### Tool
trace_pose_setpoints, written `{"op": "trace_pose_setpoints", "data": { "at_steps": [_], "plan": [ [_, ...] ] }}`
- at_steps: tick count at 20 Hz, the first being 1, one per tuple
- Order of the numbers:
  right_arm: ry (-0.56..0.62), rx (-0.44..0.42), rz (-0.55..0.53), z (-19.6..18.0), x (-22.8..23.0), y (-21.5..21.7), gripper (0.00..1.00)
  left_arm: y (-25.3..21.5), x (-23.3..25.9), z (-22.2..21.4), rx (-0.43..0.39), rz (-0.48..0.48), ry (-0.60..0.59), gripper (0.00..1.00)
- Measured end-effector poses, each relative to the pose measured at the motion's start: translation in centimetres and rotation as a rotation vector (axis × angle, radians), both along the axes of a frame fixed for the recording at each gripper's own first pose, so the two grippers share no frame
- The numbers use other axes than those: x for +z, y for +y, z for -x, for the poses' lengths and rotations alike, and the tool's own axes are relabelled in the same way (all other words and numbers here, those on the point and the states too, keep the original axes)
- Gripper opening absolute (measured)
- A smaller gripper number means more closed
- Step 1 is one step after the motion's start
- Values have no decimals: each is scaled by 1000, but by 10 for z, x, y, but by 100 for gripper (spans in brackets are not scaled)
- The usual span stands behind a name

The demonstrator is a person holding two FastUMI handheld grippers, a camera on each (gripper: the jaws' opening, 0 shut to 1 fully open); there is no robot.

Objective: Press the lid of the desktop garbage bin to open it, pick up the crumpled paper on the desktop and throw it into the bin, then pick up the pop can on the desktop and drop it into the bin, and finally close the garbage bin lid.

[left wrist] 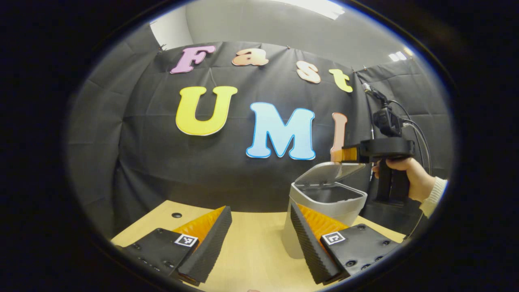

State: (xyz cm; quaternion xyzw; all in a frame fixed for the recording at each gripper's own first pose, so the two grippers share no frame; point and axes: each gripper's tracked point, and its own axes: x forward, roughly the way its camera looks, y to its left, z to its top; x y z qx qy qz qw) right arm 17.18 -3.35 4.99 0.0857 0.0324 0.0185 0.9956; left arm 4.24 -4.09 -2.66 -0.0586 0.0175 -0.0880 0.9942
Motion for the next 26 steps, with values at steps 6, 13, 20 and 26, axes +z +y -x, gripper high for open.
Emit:
{"op": "trace_pose_setpoints", "data": {
  "at_steps": [6, 13, 20, 26],
  "plan": [
    [57, 12, 5, -2, -44, 12, 88, 1, 0, 4, 10, 0, 3, 95],
    [33, 7, -7, 0, -63, 15, 94, 3, -5, 5, 18, -2, 16, 96],
    [26, 6, 33, 1, -77, 18, 95, -5, -4, 2, 0, -1, 19, 96],
    [-20, -4, 31, 2, -81, 19, 95, -9, -7, -2, -17, -1, 22, 95]
  ]
}}
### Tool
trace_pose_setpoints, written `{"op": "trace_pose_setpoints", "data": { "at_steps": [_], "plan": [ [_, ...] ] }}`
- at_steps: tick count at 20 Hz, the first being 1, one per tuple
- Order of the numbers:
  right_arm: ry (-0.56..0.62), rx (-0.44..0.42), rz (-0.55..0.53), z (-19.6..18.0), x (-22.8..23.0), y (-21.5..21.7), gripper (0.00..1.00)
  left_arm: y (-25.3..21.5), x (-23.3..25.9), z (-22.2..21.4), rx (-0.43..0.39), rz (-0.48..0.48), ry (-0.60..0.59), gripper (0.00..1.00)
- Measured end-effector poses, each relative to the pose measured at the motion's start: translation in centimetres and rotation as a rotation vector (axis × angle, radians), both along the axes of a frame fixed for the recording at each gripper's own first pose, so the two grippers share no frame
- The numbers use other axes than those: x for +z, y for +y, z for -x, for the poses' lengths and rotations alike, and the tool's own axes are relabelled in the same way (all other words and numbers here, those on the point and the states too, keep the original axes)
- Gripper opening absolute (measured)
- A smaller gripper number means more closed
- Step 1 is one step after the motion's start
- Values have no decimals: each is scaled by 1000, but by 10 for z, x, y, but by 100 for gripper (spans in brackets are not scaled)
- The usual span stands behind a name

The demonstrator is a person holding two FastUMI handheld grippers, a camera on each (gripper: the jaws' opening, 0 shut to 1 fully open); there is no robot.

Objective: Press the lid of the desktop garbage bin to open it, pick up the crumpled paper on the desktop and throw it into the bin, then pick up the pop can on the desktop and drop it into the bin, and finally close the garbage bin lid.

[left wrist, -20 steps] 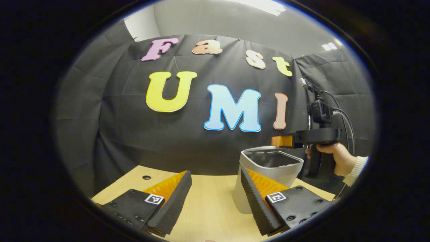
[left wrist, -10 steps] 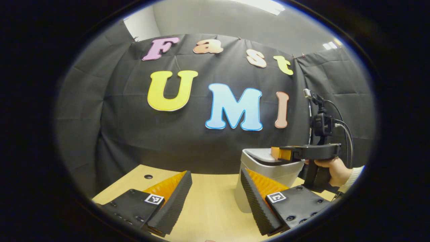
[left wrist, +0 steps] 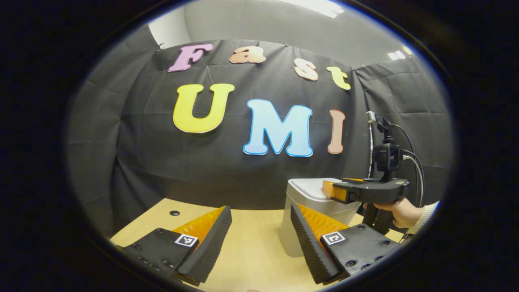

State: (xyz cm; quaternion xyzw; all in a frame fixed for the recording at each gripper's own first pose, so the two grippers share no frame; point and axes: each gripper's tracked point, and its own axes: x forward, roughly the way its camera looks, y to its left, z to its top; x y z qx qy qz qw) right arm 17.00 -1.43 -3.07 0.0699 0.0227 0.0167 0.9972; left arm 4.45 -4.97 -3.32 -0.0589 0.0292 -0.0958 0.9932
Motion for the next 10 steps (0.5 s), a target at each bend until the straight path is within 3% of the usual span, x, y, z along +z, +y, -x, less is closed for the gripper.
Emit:
{"op": "trace_pose_setpoints", "data": {
  "at_steps": [4, 10],
  "plan": [
    [7, -22, 41, -1, -6, 2, 95, 3, -2, -3, 3, 0, 7, 95],
    [-42, -25, 10, -1, -9, 2, 96, 3, -6, -1, 18, 11, 16, 95]
  ]
}}
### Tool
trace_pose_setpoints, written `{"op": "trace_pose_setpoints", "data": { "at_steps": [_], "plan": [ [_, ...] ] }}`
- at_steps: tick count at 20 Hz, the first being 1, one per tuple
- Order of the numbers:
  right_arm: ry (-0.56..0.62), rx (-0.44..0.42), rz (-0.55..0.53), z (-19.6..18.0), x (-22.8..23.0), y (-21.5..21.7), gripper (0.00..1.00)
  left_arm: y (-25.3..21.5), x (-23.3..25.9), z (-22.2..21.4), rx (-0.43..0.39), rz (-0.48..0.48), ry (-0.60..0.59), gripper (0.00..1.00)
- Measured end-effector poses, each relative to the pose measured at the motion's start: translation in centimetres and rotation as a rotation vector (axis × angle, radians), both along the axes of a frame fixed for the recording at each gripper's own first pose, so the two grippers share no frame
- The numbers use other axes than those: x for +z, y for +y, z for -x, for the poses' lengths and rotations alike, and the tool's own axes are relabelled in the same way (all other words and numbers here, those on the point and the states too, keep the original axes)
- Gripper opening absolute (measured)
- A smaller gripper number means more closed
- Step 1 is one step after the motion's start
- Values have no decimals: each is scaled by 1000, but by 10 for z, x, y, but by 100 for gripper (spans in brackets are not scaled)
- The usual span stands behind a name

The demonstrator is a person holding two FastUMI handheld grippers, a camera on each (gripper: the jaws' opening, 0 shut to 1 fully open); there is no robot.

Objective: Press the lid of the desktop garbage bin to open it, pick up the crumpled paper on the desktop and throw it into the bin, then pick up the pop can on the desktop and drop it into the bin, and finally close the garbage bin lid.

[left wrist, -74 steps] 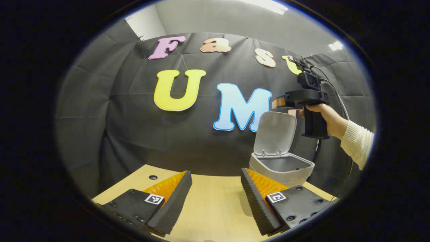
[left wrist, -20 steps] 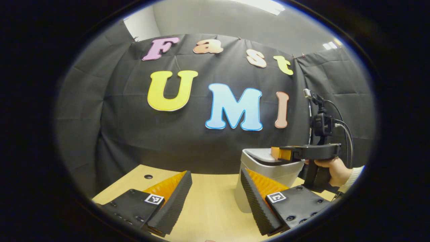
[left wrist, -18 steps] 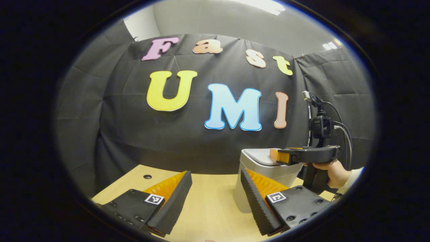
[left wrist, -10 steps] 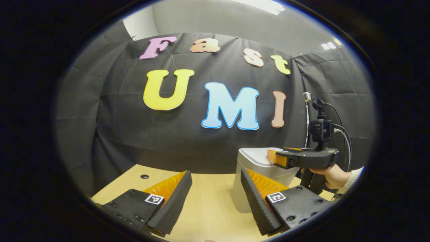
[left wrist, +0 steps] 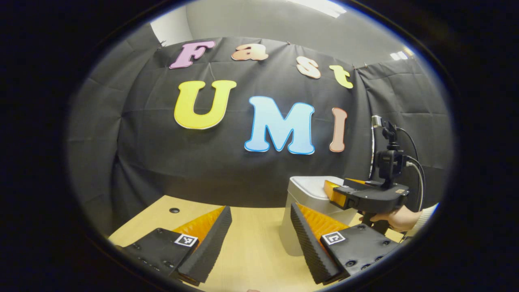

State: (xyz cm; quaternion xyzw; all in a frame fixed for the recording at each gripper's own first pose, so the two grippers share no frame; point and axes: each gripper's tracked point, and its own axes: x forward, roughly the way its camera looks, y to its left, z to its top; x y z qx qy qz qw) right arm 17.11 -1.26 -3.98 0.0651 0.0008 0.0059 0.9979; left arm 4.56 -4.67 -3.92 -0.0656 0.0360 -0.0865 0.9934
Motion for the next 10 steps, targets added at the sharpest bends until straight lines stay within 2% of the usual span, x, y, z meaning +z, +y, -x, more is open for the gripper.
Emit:
{"op": "trace_pose_setpoints", "data": {
  "at_steps": [6, 8, 10],
  "plan": [
    [13, -6, -24, 1, 7, -1, 95, -2, 11, 6, 35, -28, -25, 95],
    [57, 0, -7, 6, 8, -1, 94, -3, 15, 9, 54, -34, -28, 95],
    [50, 16, 23, 17, 14, 0, 94, -8, 18, 15, 71, -31, -32, 95]
  ]
}}
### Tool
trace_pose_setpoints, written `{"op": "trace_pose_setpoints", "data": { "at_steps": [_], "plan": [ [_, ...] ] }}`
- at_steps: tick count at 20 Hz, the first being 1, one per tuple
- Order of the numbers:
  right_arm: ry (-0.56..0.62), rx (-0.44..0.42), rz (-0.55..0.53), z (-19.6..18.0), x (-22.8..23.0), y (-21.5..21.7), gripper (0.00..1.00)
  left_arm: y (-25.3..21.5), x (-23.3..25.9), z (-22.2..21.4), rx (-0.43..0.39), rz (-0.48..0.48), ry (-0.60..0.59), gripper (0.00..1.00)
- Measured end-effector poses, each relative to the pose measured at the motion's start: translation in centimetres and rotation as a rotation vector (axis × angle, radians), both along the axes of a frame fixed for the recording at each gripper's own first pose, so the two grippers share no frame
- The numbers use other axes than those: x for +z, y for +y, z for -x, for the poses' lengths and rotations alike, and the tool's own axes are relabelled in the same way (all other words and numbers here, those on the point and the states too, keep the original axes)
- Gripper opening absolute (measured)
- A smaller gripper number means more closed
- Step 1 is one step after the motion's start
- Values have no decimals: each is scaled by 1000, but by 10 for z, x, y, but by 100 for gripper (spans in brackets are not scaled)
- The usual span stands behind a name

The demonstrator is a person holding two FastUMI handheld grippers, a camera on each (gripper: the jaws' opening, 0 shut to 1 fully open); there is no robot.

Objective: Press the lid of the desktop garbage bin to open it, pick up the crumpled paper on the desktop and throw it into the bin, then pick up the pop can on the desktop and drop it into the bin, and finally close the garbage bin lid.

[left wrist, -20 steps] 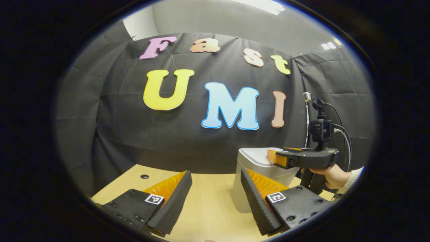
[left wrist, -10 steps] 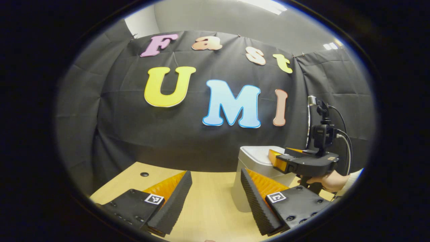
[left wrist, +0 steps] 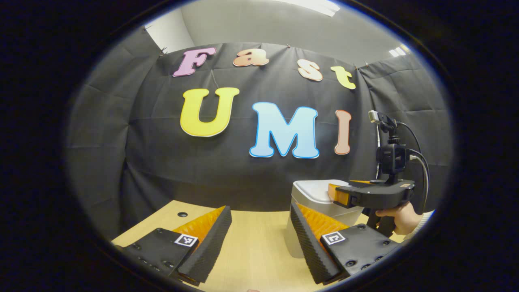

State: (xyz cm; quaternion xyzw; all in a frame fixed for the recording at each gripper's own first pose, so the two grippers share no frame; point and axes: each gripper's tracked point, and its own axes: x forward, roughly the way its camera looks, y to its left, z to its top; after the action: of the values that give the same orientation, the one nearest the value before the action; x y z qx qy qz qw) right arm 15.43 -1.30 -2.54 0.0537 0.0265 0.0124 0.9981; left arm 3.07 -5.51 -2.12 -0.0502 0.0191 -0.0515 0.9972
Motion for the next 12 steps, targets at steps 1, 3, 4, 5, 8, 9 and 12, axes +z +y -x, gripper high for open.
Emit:
{"op": "trace_pose_setpoints", "data": {
  "at_steps": [1, 3, 4, 5, 8, 9, 12],
  "plan": [
    [-6, 19, 17, 7, 2, 2, 94, -1, 1, 3, 13, -3, -3, 96],
    [-18, 44, 41, 25, 5, 2, 94, -4, 5, 11, 37, -17, -16, 96],
    [-23, 61, 50, 37, 7, 4, 94, -6, 6, 15, 49, -22, -19, 95],
    [-31, 76, 60, 49, 8, 4, 94, -7, 4, 18, 60, -18, -19, 96],
    [-60, 142, 89, 88, 12, 10, 94, -9, 3, 29, 96, -4, -23, 95],
    [-73, 160, 100, 100, 14, 12, 94, -8, 3, 32, 110, -9, -27, 96],
    [-113, 186, 116, 132, 22, 15, 94, 0, 4, 48, 136, -12, -35, 96]
  ]
}}
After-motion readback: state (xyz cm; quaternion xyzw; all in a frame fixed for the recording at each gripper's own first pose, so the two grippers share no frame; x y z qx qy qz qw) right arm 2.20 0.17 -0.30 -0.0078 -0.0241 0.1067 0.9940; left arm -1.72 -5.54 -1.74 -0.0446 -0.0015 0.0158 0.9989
